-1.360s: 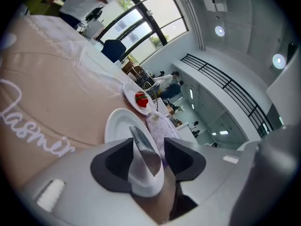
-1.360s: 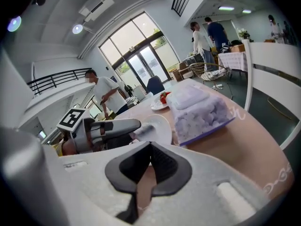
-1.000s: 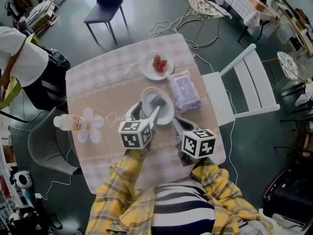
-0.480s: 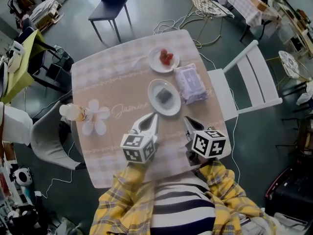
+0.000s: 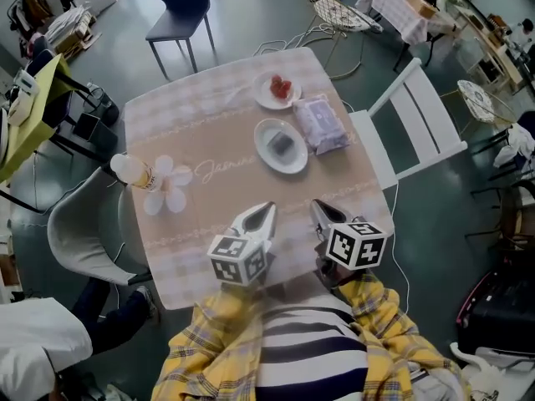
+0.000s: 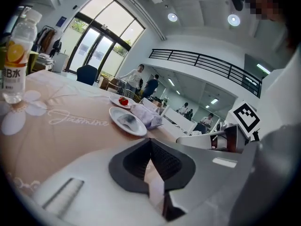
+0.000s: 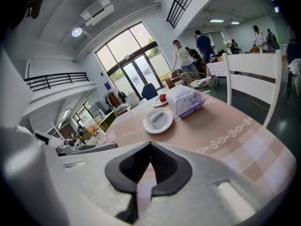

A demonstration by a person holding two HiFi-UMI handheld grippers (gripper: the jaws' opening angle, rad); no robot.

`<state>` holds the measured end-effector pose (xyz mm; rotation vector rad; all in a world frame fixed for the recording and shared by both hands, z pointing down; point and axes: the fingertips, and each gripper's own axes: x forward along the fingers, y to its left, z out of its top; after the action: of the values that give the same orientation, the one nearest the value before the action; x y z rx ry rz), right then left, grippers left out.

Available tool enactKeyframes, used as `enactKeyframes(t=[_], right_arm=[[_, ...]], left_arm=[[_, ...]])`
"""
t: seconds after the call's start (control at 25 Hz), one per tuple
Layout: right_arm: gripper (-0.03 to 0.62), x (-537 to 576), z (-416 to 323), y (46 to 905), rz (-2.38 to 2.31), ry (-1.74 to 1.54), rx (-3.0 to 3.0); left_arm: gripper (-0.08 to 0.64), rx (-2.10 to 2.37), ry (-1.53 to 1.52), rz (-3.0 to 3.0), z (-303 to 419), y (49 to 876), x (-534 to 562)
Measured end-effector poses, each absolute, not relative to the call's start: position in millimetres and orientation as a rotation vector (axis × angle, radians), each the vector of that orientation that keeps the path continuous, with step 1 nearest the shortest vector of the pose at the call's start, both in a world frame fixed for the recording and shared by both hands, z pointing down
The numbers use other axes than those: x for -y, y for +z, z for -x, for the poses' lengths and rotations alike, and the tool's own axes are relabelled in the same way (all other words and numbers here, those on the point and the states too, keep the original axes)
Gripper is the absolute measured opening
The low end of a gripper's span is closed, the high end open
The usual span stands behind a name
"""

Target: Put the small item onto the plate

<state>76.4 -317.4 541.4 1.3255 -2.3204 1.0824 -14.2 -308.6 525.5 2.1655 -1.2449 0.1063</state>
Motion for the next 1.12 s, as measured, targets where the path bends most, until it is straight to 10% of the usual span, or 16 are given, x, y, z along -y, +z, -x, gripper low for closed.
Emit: enactKeyframes(t=[1.12], right_arm=[[0.000,153,-50,525,-1.457,0.878,2.297]], left_arm=[[0.002,1.099,0.130,-2.247,36,516,153]])
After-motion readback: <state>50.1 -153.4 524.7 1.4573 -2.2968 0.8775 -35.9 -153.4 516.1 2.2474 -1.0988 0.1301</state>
